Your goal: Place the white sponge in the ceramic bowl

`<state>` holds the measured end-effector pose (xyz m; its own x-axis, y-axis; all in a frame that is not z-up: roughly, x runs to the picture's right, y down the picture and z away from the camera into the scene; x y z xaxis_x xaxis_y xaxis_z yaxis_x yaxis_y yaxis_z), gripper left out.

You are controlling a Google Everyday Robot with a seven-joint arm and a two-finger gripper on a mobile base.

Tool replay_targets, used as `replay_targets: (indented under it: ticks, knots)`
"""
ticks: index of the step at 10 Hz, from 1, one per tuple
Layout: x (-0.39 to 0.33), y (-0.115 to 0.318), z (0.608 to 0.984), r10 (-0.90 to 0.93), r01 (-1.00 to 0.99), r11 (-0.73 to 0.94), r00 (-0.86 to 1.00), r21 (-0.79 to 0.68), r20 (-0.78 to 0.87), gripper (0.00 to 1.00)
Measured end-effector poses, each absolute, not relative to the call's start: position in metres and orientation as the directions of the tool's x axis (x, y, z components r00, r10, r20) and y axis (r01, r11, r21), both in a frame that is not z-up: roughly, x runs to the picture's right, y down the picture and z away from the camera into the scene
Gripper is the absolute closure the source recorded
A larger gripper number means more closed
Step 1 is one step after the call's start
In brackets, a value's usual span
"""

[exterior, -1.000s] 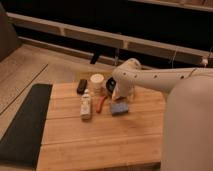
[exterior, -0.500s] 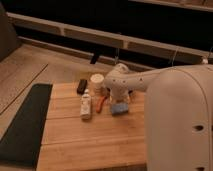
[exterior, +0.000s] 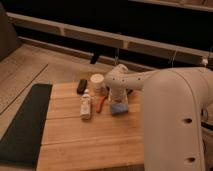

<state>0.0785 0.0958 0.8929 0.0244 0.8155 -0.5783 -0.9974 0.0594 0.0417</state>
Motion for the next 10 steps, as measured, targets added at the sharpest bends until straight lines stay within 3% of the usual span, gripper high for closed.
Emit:
replay_targets:
  ticks: [6,10]
  knots:
    - [0.082,0.121,0.908,0.757,-0.998,0.068,0.044,0.012,-0.652,0.36]
    - [0.085,0.113,0.909,0.756,-1.000,0.027,0.019,0.003,-0.655,0.77]
